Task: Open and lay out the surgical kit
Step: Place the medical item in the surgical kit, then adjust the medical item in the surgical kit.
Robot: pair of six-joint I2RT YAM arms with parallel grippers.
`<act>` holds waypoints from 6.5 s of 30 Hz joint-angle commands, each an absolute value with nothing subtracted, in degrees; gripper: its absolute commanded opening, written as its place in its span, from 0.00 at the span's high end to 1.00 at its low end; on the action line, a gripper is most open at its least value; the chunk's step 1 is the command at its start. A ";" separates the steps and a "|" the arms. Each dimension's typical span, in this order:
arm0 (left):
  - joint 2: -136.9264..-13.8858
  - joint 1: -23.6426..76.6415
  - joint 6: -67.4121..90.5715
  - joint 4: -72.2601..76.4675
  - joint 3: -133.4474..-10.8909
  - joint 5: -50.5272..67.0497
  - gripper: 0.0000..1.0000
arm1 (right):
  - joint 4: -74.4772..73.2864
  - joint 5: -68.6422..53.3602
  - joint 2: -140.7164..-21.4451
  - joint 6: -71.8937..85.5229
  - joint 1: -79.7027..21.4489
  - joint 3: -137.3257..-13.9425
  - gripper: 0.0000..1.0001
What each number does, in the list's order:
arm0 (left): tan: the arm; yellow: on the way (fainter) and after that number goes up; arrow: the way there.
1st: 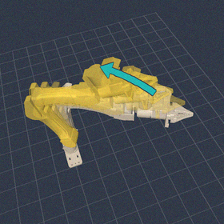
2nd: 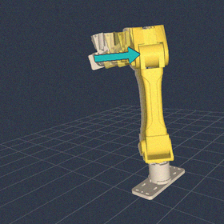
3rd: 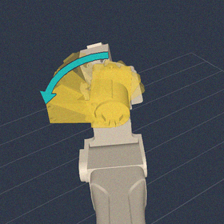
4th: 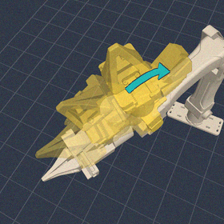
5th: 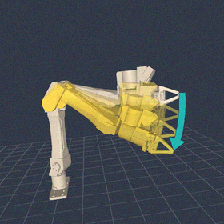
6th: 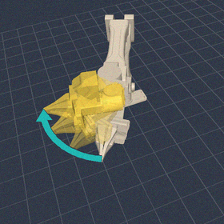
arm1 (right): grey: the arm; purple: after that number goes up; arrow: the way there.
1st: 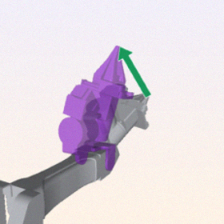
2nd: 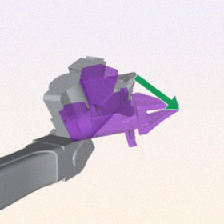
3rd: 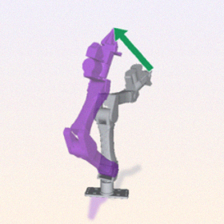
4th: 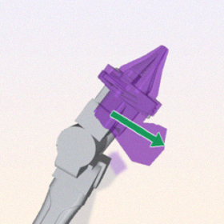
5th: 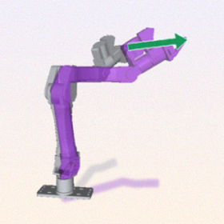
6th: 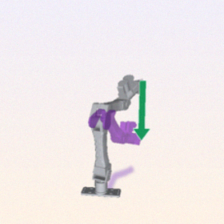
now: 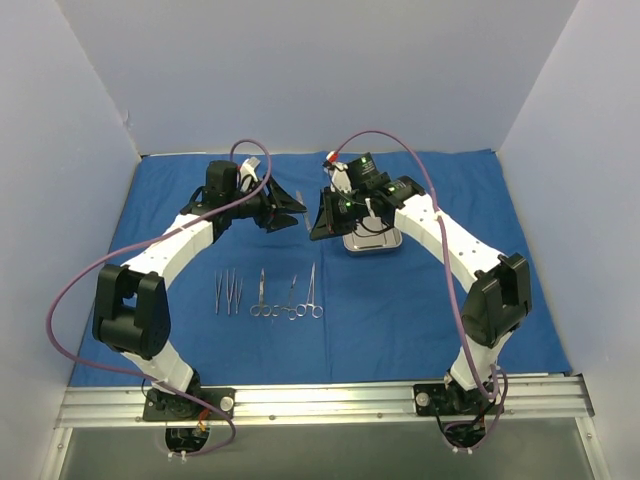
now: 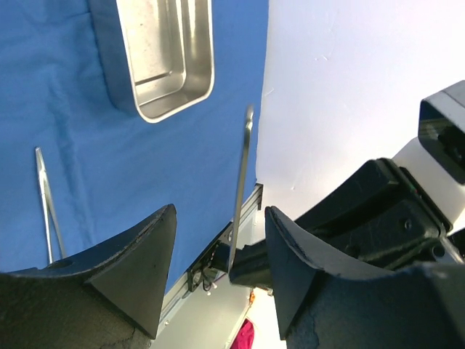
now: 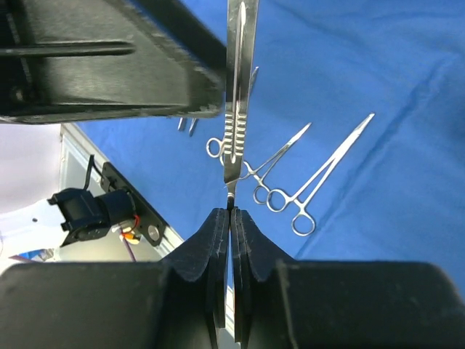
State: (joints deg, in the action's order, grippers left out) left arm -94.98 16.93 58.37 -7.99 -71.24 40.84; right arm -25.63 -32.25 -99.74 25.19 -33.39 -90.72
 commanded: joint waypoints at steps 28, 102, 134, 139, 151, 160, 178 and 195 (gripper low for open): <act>-105.10 12.21 19.86 -81.56 -95.89 -21.94 0.98 | -28.39 -21.97 -89.31 20.04 -29.80 -82.81 0.38; -121.73 15.21 13.45 -68.55 -82.97 -21.36 0.46 | -26.19 -28.13 -84.46 20.21 -22.24 -72.77 0.37; -113.12 8.88 15.91 -66.98 -84.03 -12.40 0.49 | -25.84 -29.27 -86.31 21.45 -22.15 -73.48 0.37; -113.12 7.65 16.08 -66.36 -83.15 -11.95 0.53 | -26.01 -29.09 -86.48 21.36 -22.15 -73.39 0.37; -115.40 4.40 15.82 -64.16 -81.30 -7.65 0.61 | -25.93 -28.92 -87.89 21.45 -22.06 -74.27 0.37; -116.54 2.29 15.47 -62.75 -80.24 -6.07 0.61 | -25.75 -29.00 -88.86 21.80 -22.06 -74.44 0.37; -120.59 0.35 12.92 -64.77 -85.86 -7.73 0.81 | -25.49 -29.36 -91.14 22.06 -22.06 -76.02 0.37; -120.67 0.26 11.95 -66.36 -91.58 -11.08 0.50 | -26.89 -28.48 -92.37 21.80 -22.06 -77.08 0.35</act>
State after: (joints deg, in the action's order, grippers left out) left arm -121.54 0.80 12.43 -67.31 -88.97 -10.07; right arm -25.50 -28.73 -92.49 22.09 -22.41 -74.50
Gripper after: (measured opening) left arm 0.447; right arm 0.640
